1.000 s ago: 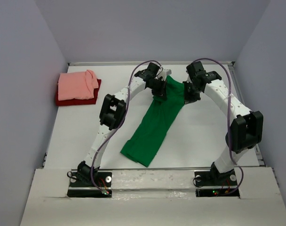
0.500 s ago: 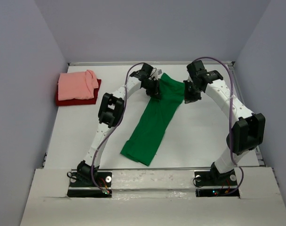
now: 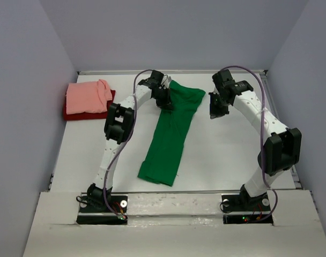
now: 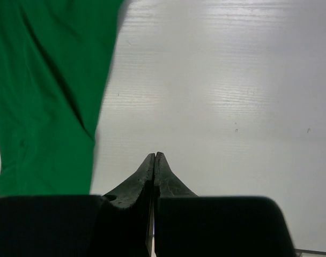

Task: Fold and stack the t-shirts
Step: Fold the tshirt

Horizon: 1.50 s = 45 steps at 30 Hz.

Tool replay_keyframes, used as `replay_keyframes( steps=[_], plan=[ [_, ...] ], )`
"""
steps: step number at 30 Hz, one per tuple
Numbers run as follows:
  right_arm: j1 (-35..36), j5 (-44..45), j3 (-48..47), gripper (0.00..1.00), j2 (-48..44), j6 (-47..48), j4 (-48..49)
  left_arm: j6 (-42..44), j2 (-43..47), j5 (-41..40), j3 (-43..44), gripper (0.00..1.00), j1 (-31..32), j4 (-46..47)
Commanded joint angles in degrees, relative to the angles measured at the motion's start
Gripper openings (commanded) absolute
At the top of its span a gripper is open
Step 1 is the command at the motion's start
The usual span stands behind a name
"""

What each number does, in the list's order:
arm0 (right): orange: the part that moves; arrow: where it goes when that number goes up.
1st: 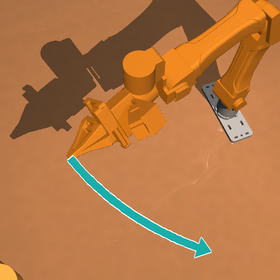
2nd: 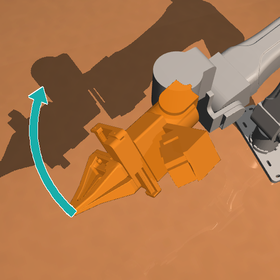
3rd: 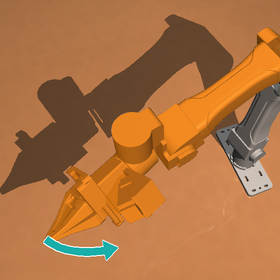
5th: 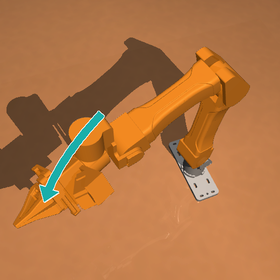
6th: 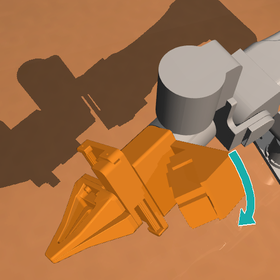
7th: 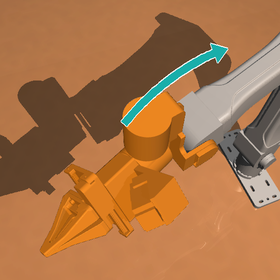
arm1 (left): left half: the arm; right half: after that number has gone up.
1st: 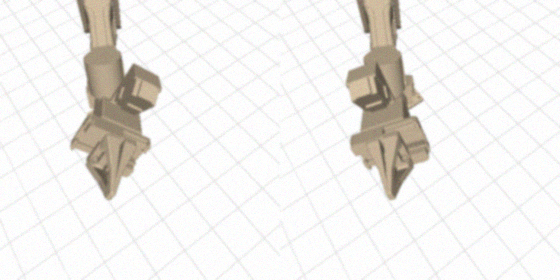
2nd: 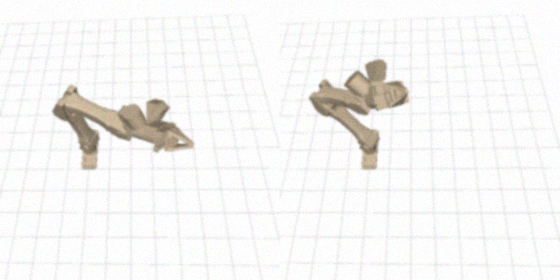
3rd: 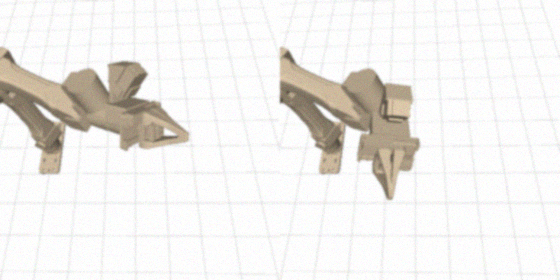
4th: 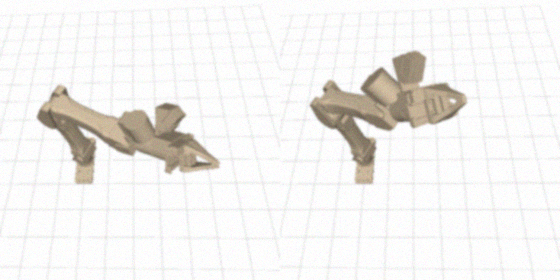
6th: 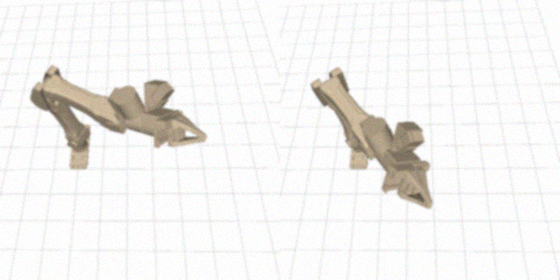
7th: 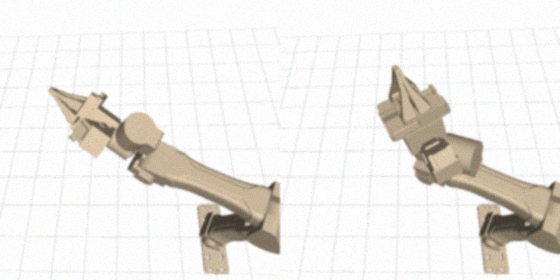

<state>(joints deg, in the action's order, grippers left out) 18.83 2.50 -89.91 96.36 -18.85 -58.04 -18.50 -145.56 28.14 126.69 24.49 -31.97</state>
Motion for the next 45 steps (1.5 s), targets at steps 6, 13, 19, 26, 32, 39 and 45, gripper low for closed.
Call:
replay_keyframes(
  steps=[6, 13, 19, 26, 32, 39, 45],
  plan=[
    [0.86, -1.36, 1.49, 0.00, 1.20, -0.04, 2.84, 3.56, 2.99, -10.56, -7.24, 0.00, -4.27, -7.85],
    [1.39, -1.89, 2.98, 0.00, 1.55, -0.13, 3.81, 2.95, 6.95, -11.88, -15.24, 0.00, -5.07, -4.77],
    [1.91, -2.06, 5.44, 0.00, 0.85, -0.31, 4.95, 2.94, 10.03, -13.46, -21.13, 0.00, -5.07, -2.49],
    [3.66, -2.06, 9.48, 0.00, 0.76, -0.48, 7.85, 4.26, 20.72, -19.00, -23.50, 0.00, -4.89, 1.28],
    [5.69, -4.26, 10.37, 0.00, 1.90, 0.30, 10.14, 6.46, 28.57, -18.48, -23.25, 0.00, -4.89, 5.59],
    [10.86, -7.42, 9.05, 0.42, 1.56, -0.22, 9.97, 7.26, 32.95, -17.76, -18.85, 0.01, -3.93, 3.76],
    [13.51, -16.02, 15.28, 0.71, -6.43, -4.96, 13.30, 2.95, 40.42, -27.50, -28.65, 0.02, -1.12, -4.14]
  ],
)
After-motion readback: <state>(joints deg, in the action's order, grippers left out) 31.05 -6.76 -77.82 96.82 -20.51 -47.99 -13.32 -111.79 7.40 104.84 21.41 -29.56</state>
